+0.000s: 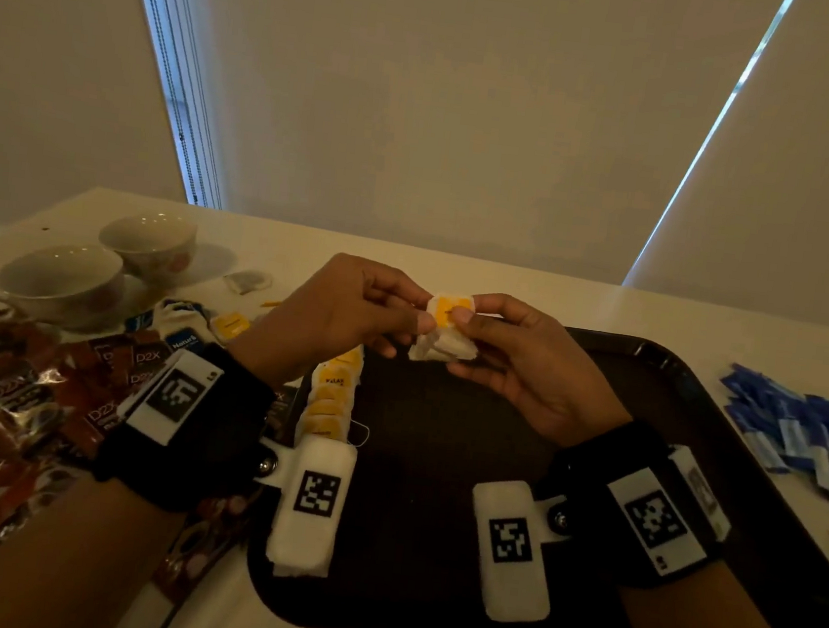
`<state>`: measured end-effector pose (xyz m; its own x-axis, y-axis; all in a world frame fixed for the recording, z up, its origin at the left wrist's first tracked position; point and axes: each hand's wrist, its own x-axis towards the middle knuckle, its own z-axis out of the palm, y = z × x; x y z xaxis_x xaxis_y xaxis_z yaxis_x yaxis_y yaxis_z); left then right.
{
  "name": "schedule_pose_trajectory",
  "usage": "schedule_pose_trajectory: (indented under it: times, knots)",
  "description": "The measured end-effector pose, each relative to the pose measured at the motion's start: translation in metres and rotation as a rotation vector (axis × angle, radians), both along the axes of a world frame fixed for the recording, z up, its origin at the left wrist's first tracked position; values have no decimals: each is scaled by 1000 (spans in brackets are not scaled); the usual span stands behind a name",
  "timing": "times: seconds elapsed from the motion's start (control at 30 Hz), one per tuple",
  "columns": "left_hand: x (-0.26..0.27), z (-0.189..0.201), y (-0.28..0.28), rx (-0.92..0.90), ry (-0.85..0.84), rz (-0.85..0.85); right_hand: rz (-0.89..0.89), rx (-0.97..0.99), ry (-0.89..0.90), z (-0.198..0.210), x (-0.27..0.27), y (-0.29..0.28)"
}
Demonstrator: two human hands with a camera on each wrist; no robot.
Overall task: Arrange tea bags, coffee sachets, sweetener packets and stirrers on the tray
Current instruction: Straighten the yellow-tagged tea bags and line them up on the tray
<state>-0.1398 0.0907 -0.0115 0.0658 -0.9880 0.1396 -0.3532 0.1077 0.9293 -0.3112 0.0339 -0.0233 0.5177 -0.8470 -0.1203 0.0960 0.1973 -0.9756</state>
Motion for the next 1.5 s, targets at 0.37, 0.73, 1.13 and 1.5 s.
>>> schedule_pose_trajectory:
  times: [0.37, 0.73, 1.13, 1.5]
  knots:
    - [18, 9, 4, 11, -4, 94, -22, 78, -31, 12, -14, -7]
    - [47, 31, 17, -8, 185, 231, 6, -90, 420, 24, 15, -17]
    - [89, 40, 26, -143, 450, 234, 0, -17, 650, -8, 83, -74]
    - [93, 39, 27, -161, 637, 206, -96, -277, 896, -16, 108, -90]
